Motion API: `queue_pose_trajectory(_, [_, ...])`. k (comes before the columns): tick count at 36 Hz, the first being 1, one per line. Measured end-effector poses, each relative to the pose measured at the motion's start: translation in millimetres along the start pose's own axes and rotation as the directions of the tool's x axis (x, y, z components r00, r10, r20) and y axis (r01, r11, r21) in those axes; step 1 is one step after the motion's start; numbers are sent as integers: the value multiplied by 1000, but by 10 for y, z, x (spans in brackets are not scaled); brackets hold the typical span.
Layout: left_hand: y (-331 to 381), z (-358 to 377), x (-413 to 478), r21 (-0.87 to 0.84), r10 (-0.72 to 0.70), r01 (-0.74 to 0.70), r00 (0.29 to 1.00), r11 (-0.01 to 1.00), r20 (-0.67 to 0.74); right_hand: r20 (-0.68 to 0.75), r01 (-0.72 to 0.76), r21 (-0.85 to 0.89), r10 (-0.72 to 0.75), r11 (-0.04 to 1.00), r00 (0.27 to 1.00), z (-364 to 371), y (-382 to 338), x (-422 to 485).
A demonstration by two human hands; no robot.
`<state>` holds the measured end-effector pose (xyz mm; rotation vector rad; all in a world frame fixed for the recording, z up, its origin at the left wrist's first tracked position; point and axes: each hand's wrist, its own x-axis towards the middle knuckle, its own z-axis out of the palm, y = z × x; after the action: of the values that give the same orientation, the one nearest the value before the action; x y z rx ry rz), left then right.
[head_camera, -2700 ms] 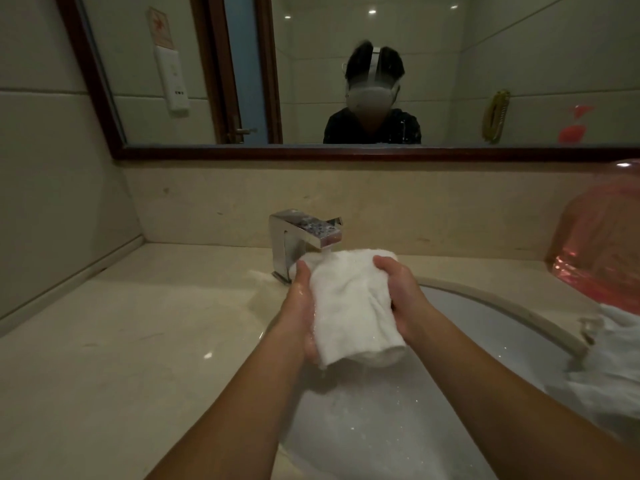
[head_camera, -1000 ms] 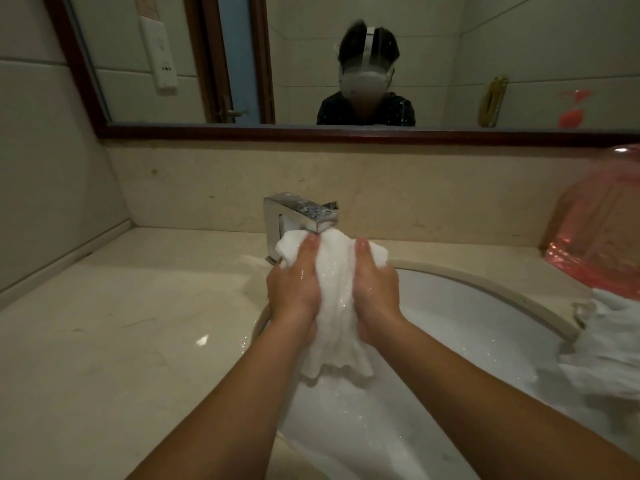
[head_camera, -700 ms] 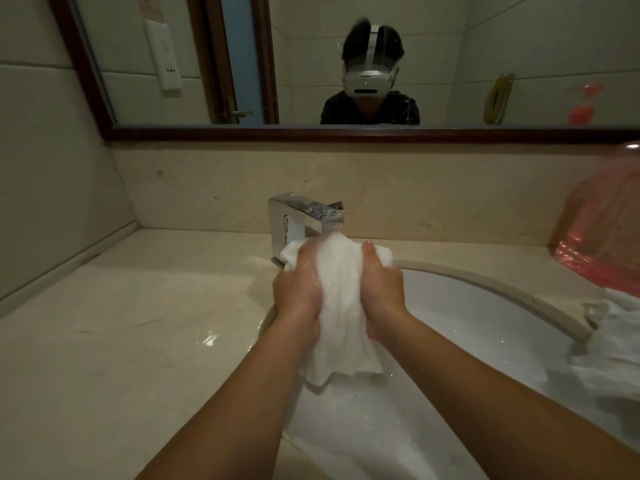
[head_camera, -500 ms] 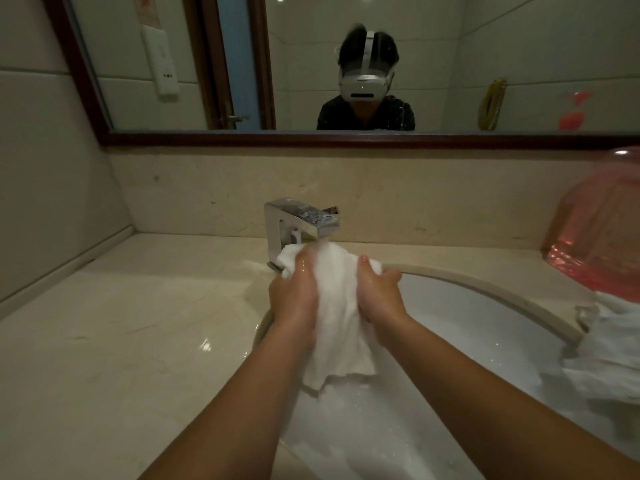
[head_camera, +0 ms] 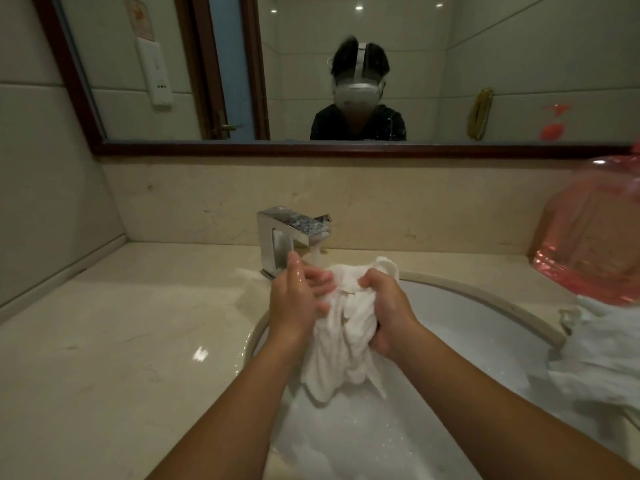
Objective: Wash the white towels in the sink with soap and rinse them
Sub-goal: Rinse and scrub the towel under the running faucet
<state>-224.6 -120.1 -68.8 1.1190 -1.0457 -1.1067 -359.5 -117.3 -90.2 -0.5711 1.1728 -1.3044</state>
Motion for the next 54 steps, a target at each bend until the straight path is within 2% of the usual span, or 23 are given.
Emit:
queue_pose_trajectory(3, [-42, -45, 74, 260, 63, -40, 995, 965, -81, 6, -26, 109, 25, 994, 1000, -59, -76, 23])
queue_pose_trajectory(5, [-28, -70, 92, 307, 11, 12, 997, 952, -73, 30, 3, 165, -8, 986, 1000, -37, -157, -88])
queue_pose_trajectory(8, [-37, -63, 142, 249, -92, 95, 996, 964, -22, 45, 78, 227, -90, 971, 995, -59, -248, -146])
queue_pose_trajectory(10, [-138, -40, 218, 134, -190, 183, 981, 974, 38, 64, 108, 325, -136, 939, 989, -108, -294, -86])
queue_pose_trajectory(14, [-92, 35, 129, -27, -293, 307, 928, 951, 230, 77, 116, 431, -165, 895, 983, -89, -310, -15])
queue_pose_trajectory(17, [-15, 68, 42, -79, -288, 321, 915, 944, 282, 86, 83, 324, -117, 942, 990, -59, -250, -33])
queue_pose_trajectory(21, [-395, -8, 412, -81, -345, 350, 936, 933, 65, 126, 28, 188, -53, 982, 991, -39, -136, -10])
queue_pose_trajectory(25, [-501, -61, 550, -86, -363, 359, 931, 929, -36, 145, -22, 70, 12, 997, 989, -24, -104, -42])
queue_pose_trajectory(30, [-540, -34, 567, -128, -284, 278, 958, 952, -30, 163, -44, 59, 34, 997, 986, 19, -53, -62])
queue_pose_trajectory(34, [-203, 2, 303, -89, -93, 89, 995, 992, -45, 17, 3, 111, -5, 994, 1000, 21, -26, 0])
queue_pose_trajectory(37, [-76, 14, 191, -84, -22, 17, 998, 996, -56, -45, 44, 192, -36, 980, 998, 28, -68, 23])
queue_pose_trajectory(40, [-90, 29, 152, -40, -12, 12, 1000, 999, -12, -102, 126, 245, -104, 961, 989, 28, -92, 38])
queue_pose_trajectory(42, [-4, 32, 52, 60, 4, -7, 999, 998, 51, -130, 136, 265, -104, 955, 986, 20, -93, 36])
queue_pose_trajectory(46, [-39, 29, 57, 159, 48, -61, 996, 985, 80, -170, 127, 300, -78, 945, 982, 0, -87, 25])
queue_pose_trajectory(50, [-2, 18, 32, 110, 17, -23, 998, 994, 53, -171, 149, 324, -97, 934, 980, 9, -98, 19])
queue_pose_trajectory(54, [3, -14, 10, 32, 48, -53, 992, 998, 119, -181, 149, 340, -91, 929, 979, 45, -101, 2])
